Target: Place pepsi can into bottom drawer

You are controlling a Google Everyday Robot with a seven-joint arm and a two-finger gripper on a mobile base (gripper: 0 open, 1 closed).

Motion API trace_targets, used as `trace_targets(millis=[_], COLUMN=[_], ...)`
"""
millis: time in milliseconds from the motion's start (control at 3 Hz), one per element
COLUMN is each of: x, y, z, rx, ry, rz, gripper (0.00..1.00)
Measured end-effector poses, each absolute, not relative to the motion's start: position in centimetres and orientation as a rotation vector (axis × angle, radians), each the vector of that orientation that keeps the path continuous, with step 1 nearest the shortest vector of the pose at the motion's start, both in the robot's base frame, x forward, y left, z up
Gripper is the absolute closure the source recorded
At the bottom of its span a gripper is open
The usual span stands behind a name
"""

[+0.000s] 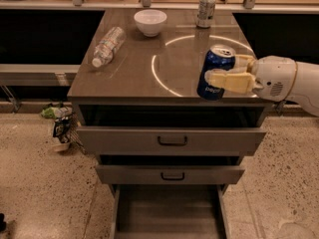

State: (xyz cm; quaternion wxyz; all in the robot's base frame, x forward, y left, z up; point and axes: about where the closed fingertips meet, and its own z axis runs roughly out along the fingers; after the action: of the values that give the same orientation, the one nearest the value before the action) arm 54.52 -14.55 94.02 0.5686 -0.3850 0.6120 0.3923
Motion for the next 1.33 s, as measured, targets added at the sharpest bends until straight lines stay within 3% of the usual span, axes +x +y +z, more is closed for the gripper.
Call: trace_targets(millis=[667, 1333], x=[52.6, 45.1], y=[-12.6, -6.7], z=[92.6, 85.7], rx=[-0.897, -0.991], ry=[1.394, 1.265], rz=[0.971, 1.084], gripper=[1.0, 1.0])
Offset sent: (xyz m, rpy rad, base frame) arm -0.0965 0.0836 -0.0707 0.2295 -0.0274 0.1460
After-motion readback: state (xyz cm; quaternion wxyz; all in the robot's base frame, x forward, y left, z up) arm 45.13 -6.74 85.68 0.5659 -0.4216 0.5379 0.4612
